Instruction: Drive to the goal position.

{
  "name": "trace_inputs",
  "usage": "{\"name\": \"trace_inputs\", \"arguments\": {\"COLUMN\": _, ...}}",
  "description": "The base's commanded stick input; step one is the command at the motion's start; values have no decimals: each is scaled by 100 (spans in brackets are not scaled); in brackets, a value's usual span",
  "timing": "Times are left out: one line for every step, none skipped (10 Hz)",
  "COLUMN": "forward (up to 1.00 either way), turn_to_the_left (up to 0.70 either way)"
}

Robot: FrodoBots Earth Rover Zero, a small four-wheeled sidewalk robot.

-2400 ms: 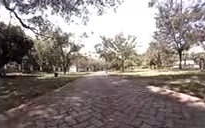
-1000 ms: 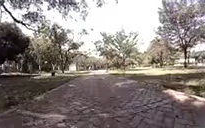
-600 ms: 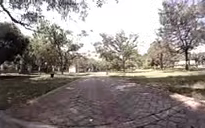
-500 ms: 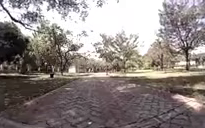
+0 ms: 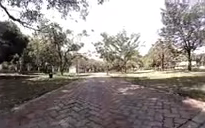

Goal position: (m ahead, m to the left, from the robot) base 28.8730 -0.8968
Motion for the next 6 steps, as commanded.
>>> {"name": "trace_inputs", "arguments": {"forward": 70, "turn_to_the_left": 0}}
{"name": "trace_inputs", "arguments": {"forward": 70, "turn_to_the_left": 0}}
{"name": "trace_inputs", "arguments": {"forward": 70, "turn_to_the_left": 0}}
{"name": "trace_inputs", "arguments": {"forward": 70, "turn_to_the_left": 0}}
{"name": "trace_inputs", "arguments": {"forward": 70, "turn_to_the_left": 0}}
{"name": "trace_inputs", "arguments": {"forward": 70, "turn_to_the_left": 0}}
